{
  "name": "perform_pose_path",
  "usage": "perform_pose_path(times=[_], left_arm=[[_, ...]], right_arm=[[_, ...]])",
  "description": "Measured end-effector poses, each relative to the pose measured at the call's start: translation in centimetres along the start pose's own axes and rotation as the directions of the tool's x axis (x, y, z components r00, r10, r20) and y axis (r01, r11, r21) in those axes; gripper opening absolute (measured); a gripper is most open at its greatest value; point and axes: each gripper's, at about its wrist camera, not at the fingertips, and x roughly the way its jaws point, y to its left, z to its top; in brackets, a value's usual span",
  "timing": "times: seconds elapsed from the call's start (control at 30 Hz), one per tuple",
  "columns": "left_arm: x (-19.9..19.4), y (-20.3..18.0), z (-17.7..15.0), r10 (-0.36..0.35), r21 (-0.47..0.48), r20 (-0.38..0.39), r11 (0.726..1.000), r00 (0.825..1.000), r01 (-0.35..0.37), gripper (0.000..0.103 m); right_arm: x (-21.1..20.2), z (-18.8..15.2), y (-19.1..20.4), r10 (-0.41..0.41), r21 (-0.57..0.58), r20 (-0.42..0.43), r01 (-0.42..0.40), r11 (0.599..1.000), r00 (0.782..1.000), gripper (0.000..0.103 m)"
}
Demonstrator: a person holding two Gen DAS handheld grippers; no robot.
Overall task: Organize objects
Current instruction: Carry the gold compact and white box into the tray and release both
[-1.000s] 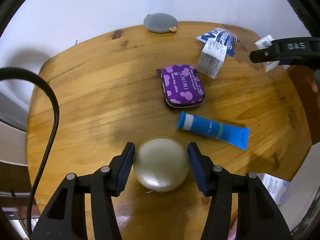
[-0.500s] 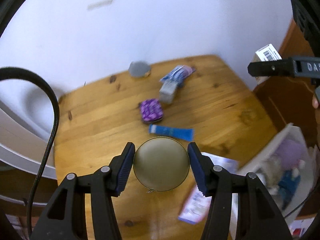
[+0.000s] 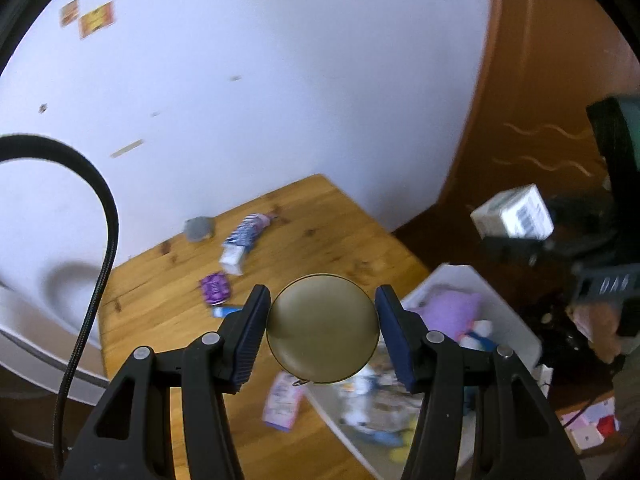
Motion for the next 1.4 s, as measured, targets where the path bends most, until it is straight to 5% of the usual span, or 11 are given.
perform_pose_path(times=[0.27, 0.63, 1.1, 1.4], left_arm=[[0.9, -5.1, 0.0, -0.077, 0.049, -0.018, 0.996, 0.997, 0.078, 0.058], [6.5, -8.4, -1.2, -0.112, 0.033, -0.111, 0.993, 0.987, 0.117, 0.058], [13.0, -10.0, -3.5, -0.106, 0.009, -0.275, 0.994, 0.956, 0.113, 0.059], [13.6, -10.6, -4.2, -0.091, 0.046, -0.305, 0.993, 0.948, 0.110, 0.059]], right_arm=[[-2.1, -6.8, -2.4, -0.077, -0.002, -0.014, 0.077, 0.997, 0.997, 0.070], [1.6, -15.0, -5.9, -0.067, 0.146, -0.109, 0.083, 0.986, 0.992, 0.070], [3.6, -17.9, -5.8, -0.086, 0.141, -0.134, 0.105, 0.984, 0.987, 0.071], [3.5, -18.1, -5.6, -0.087, 0.131, -0.106, 0.100, 0.986, 0.991, 0.079]])
